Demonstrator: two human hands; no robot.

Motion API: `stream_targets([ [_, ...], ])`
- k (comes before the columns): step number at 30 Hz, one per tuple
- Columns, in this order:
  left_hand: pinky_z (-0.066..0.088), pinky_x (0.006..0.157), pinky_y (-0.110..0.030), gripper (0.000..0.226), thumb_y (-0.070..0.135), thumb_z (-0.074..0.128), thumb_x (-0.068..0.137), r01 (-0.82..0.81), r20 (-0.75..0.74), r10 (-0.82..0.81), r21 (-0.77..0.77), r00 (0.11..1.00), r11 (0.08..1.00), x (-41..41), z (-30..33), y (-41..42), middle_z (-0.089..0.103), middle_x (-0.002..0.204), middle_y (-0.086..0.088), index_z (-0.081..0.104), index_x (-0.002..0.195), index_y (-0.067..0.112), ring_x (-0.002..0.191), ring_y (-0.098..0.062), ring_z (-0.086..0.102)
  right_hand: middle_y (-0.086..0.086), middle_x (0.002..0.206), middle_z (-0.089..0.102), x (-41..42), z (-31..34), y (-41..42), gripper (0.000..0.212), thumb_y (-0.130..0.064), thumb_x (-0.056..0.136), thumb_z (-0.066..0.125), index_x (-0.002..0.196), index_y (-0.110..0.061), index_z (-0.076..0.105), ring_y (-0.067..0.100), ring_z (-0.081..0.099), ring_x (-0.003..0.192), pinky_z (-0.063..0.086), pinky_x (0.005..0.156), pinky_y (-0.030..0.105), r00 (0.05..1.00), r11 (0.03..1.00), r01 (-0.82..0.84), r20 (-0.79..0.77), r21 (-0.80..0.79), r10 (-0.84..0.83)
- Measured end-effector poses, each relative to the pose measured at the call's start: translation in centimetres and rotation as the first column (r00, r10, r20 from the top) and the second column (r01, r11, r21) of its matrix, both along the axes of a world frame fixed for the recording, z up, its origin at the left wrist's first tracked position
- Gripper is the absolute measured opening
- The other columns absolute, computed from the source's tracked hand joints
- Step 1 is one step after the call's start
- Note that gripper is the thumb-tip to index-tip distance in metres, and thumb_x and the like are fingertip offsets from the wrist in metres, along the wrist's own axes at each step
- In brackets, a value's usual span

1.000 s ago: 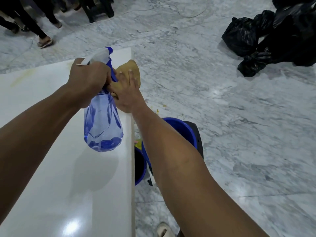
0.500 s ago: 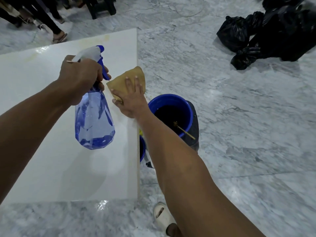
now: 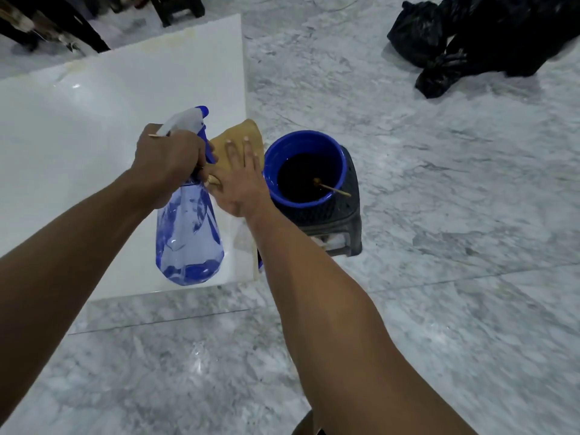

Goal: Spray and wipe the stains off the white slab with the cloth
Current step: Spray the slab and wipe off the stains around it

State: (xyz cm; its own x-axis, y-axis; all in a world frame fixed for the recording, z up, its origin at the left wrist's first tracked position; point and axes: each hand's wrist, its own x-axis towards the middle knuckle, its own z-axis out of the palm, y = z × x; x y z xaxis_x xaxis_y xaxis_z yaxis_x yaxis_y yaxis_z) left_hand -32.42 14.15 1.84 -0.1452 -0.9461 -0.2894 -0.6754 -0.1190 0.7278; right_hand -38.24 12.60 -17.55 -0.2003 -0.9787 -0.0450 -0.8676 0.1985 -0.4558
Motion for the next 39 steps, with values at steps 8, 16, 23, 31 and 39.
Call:
stream_targets([
  [8, 0.048, 0.041, -0.017, 0.026, -0.008, 0.045, 0.078, -0.099, 0.010, 0.099, 0.016, 0.995, 0.995, 1.6, -0.3, 5.1, 0.062, 0.056, -0.004, 0.060, 0.073, 0.013, 0.048, -0.017, 0.053, 0.009, 0.168, 0.001, 2.0, 0.1, 5.6, 0.047, -0.054, 0.102, 0.030, 0.148, -0.048, 0.037, 0.040, -0.018, 0.150, -0.003, 0.122, 0.055, 0.994, 0.998, -0.057, 0.092, -0.040, 0.060],
  [16, 0.049, 0.044, -0.019, 0.025, -0.009, 0.045, 0.076, -0.163, -0.015, 0.163, 0.013, 0.987, 0.987, 2.8, -0.1, 10.7, 0.065, 0.068, -0.003, 0.062, 0.074, 0.009, 0.041, -0.013, 0.052, 0.012, 0.167, 0.006, 4.4, -0.6, 10.8, 0.044, -0.049, 0.102, 0.031, 0.143, -0.047, 0.046, 0.045, -0.012, 0.150, 0.004, 0.121, 0.057, 0.989, 0.987, -0.122, 0.076, -0.102, 0.130],
  [23, 0.053, 0.051, -0.023, 0.023, -0.006, 0.046, 0.073, -0.241, 0.006, 0.241, 0.011, 0.971, 0.970, 4.0, -0.5, 14.5, 0.067, 0.079, -0.014, 0.065, 0.073, 0.008, 0.041, -0.014, 0.053, 0.016, 0.164, 0.019, 6.1, -1.4, 14.3, 0.053, -0.050, 0.096, 0.018, 0.137, -0.047, 0.053, 0.049, -0.003, 0.150, 0.010, 0.121, 0.059, 0.990, 0.971, -0.135, 0.021, -0.195, 0.142],
  [31, 0.055, 0.060, -0.029, 0.022, -0.005, 0.049, 0.070, -0.333, 0.010, 0.333, 0.010, 0.943, 0.943, 4.5, 0.0, 16.6, 0.070, 0.086, -0.013, 0.067, 0.076, 0.006, 0.054, -0.022, 0.055, 0.014, 0.166, 0.014, 8.2, -3.4, 16.5, 0.063, -0.055, 0.096, 0.009, 0.153, -0.041, 0.032, 0.042, -0.007, 0.152, -0.002, 0.119, 0.063, 0.960, 0.958, -0.278, -0.041, -0.065, 0.276],
  [39, 0.052, 0.044, -0.020, 0.022, -0.007, 0.045, 0.077, -0.344, -0.052, 0.345, 0.014, 0.937, 0.939, 3.7, 1.6, 18.2, 0.071, 0.078, -0.008, 0.065, 0.077, 0.003, 0.034, -0.011, 0.052, 0.001, 0.146, -0.049, 5.9, 0.9, 24.5, 0.091, -0.044, 0.102, 0.049, 0.141, -0.038, -0.033, 0.019, -0.063, 0.121, -0.036, 0.109, 0.044, 0.863, 0.891, -0.441, 0.218, -0.112, 0.455],
])
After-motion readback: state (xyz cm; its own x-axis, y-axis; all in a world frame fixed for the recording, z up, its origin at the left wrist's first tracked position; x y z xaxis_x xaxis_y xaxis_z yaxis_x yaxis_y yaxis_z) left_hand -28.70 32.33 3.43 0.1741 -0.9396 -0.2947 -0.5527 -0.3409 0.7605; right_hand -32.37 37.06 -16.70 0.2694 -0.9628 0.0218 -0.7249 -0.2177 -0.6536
